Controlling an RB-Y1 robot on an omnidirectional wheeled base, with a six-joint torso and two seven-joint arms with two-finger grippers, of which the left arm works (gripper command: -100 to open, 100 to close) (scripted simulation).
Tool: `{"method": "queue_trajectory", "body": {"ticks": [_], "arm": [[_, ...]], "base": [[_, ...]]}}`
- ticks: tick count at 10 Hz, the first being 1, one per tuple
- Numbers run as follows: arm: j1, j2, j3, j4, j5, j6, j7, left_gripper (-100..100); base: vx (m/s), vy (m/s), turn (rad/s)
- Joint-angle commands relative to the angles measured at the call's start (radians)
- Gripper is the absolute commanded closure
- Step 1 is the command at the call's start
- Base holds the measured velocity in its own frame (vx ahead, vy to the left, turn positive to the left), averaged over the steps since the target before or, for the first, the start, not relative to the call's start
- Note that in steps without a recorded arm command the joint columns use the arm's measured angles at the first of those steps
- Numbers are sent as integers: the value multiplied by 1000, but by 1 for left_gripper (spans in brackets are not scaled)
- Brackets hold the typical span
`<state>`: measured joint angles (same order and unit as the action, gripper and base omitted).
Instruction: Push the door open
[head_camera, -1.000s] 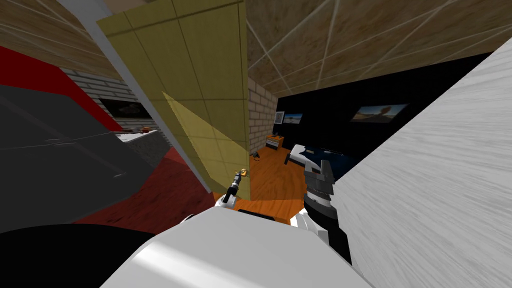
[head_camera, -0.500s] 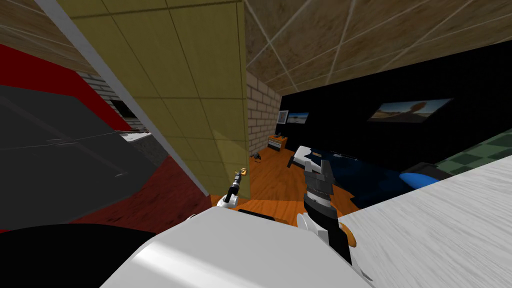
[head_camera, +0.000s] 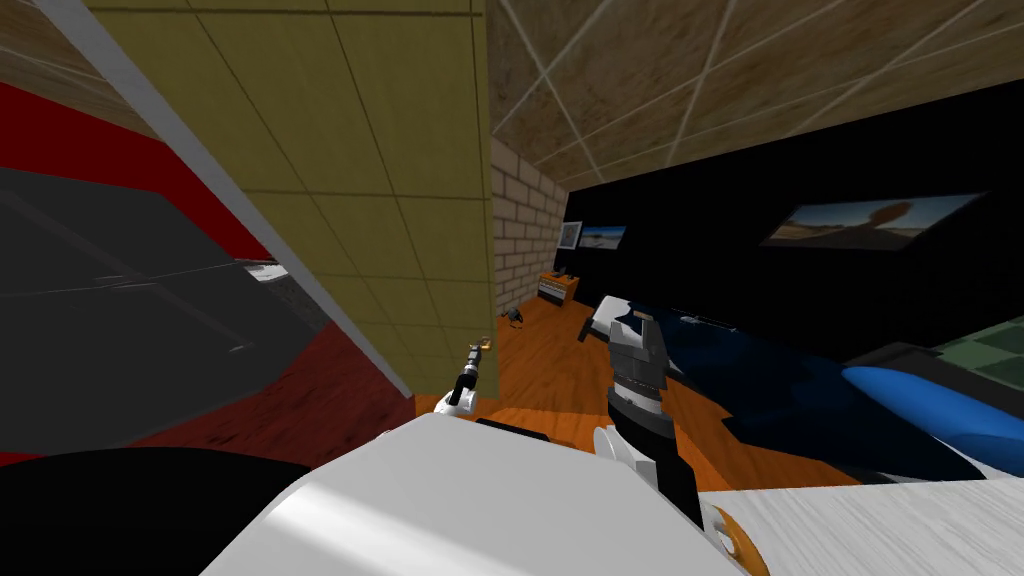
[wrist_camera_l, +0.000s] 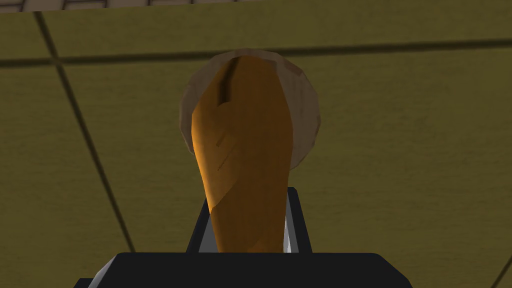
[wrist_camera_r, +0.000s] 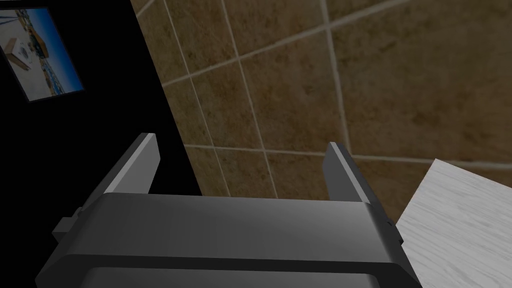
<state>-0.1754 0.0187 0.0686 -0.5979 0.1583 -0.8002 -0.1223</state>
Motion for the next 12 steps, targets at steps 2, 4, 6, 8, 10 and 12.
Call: {"method": "queue_trajectory", "body": {"ticks": [2, 4, 6, 8, 10, 12], "arm": [[0, 16, 19, -13, 10, -4, -10, 100], [0, 16, 45, -14, 26, -5, -26, 100], [0, 8, 62, -16, 36, -6, -36, 100], [0, -9, 80, -17, 46, -7, -46, 100], [4, -15, 83, -16, 48, -3, -47, 100], [4, 12, 112, -19, 67, -7, -60, 100]], "base": [[174, -53, 56], [195, -66, 56], [204, -58, 89], [202, -63, 86], [136, -36, 69], [184, -62, 43]]}}
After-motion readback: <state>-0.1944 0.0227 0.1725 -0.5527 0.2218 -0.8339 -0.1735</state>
